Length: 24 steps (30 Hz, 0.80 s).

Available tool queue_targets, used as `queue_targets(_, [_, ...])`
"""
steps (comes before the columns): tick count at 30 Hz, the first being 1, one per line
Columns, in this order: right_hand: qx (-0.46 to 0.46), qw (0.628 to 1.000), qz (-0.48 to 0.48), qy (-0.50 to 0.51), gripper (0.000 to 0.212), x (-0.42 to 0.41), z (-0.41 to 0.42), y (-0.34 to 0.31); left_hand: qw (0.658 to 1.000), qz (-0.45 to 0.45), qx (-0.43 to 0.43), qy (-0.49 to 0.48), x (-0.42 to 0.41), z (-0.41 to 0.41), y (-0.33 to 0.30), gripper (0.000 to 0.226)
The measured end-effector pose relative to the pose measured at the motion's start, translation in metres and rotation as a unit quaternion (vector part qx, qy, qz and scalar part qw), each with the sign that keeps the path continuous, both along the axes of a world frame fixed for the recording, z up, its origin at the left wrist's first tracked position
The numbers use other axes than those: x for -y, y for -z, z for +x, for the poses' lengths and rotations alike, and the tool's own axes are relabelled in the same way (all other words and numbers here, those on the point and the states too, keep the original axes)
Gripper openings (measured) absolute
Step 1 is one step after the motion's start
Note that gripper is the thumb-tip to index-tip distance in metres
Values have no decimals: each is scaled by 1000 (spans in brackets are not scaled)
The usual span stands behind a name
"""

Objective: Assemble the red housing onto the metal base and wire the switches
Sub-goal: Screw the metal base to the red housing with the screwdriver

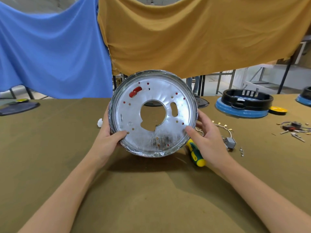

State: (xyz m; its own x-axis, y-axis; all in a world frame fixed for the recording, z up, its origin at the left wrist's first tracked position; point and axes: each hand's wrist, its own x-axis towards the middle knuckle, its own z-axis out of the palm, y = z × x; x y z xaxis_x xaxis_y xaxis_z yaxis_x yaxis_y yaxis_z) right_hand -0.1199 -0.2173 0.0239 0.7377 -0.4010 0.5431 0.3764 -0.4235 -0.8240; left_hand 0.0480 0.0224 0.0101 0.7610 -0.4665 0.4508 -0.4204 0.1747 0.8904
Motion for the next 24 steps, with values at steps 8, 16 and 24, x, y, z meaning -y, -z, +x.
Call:
queue_targets(8, [0, 999, 20, -31, 61, 4, 0, 4, 1000, 15, -3, 2, 0, 4, 3, 92])
queue_targets(16, [-3, 999, 16, -29, 58, 4, 0, 3, 1000, 16, -13, 0, -2, 8, 4, 91])
queue_targets(24, [-12, 1000, 9, -24, 63, 4, -1, 3, 999, 7, -38, -9, 1, 4, 1, 83])
